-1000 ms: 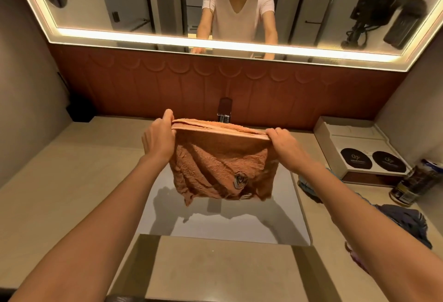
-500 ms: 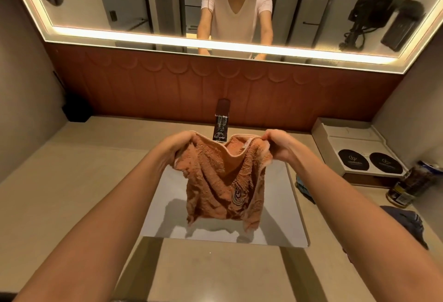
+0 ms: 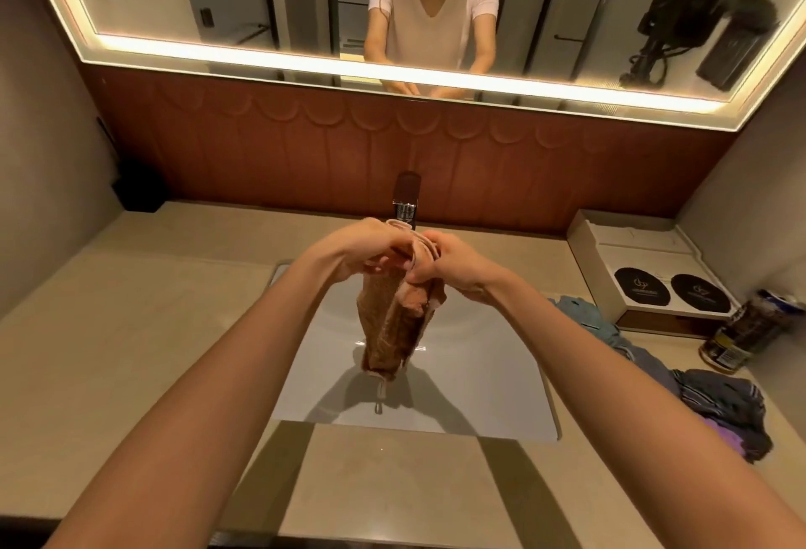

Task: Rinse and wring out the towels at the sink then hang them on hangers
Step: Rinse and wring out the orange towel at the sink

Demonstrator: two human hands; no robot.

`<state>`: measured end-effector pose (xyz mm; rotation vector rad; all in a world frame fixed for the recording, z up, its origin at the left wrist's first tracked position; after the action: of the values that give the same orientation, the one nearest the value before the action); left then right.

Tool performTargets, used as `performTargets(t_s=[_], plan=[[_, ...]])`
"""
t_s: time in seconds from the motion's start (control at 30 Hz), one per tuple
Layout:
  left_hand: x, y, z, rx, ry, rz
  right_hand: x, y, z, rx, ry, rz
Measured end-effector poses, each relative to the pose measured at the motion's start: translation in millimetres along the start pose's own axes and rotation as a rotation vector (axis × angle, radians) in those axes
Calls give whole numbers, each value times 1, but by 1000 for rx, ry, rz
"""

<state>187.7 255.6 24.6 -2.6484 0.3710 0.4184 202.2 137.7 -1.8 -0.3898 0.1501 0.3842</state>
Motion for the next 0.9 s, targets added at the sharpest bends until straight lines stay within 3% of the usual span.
performTargets(t_s=[0.1,0.13,0.17,0.27,0.33,0.5,0.6,0.7,0.8,0.9], plan=[[8,-41,17,-103,7,-377,1,-3,-6,249,70,-69],[9,-49,25,-61,7,-420,1,-2,-9,340,91,-92],[12,-49,34,44,-6,-364,0,-2,-9,423,107,-117],[20,-8,79,333,-152,122,1,1,-6,655,127,-187],[19,17,98,305,-159,231,0,4,3,793,107,-209],[42,41,108,33,11,-54,-10,12,25,1088,93,-189],[48,42,107,34,54,-242,-17,5,32,1191,80,-196],[32,38,94,-2,8,-536,-25,-4,36,1243,34,-208],[24,31,81,14,-22,-664,-25,-23,25,1318,-19,-265],[23,9,78,-127,-72,-758,-29,-46,-16,1298,74,-413]])
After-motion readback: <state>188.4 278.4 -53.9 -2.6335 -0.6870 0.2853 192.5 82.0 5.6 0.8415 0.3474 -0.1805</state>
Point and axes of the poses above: each hand's wrist, its own x-axis towards the middle knuckle, its own y-axis out of the palm, z = x × y, the point moved 5 cm from there along x, towards the middle knuckle, and after that the axes turned 3 degrees about x, right-handed, at the moved point
